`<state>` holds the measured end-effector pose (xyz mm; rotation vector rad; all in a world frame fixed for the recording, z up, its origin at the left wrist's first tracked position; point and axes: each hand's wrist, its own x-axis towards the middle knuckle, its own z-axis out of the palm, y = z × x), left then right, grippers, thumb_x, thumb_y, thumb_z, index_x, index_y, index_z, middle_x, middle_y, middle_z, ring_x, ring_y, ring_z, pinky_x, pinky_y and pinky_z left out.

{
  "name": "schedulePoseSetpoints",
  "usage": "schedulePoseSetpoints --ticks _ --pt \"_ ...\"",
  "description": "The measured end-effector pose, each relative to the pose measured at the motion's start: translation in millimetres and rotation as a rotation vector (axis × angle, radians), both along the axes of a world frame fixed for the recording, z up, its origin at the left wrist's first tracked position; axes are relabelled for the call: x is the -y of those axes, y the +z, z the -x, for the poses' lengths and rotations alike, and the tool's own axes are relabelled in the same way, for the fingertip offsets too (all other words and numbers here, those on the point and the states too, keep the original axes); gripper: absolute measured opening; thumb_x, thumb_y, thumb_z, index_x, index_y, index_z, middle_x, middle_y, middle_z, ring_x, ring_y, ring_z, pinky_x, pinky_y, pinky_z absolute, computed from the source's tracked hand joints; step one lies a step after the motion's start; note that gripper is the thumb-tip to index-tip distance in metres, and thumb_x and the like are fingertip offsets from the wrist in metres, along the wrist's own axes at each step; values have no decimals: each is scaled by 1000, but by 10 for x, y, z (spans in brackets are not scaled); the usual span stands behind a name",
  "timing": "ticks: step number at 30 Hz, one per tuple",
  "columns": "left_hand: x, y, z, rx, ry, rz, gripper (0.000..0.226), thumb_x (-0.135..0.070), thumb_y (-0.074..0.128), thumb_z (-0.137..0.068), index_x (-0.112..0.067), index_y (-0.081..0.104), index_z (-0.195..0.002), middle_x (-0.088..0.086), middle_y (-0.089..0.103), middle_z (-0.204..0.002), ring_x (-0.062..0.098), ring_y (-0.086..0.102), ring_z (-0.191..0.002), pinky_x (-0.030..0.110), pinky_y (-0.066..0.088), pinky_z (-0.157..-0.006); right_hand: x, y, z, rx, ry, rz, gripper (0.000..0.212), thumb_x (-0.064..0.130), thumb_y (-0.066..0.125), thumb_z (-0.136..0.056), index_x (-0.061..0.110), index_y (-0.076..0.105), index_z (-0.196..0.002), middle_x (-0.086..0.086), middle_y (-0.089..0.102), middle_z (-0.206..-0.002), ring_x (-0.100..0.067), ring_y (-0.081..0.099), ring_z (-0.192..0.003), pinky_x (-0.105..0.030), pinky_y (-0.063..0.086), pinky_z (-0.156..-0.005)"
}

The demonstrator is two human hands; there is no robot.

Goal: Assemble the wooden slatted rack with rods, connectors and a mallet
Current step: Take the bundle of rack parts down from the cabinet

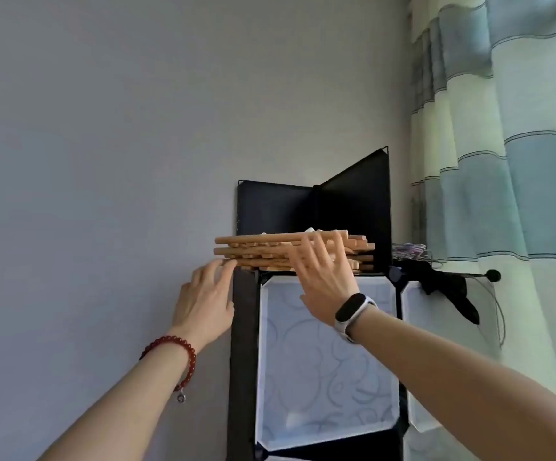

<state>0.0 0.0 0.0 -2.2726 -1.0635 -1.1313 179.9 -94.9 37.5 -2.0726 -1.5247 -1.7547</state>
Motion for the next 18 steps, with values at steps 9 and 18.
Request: schedulePoseSetpoints --ticks 9,18 --pt "-976 276 -444 -69 88 -70 104 -31 63 -88 -23 -21 -147 7 -12 -158 30 -5 -146 47 15 -116 -791 324 -139 18 -80 58 87 26 52 -93 22 -16 -148 -24 32 -136 -43 38 -120 -59 30 -101" --pt "-1867 575 -790 -57 -17 -330 123 -23 90 -53 -26 10 -145 11 54 -114 33 54 -112 60 29 -105 -873 480 -268 -50 -64 102 92 25 59 -83 12 -4 -149 -15 36 -129 -33 41 -110 -46 36 -89"
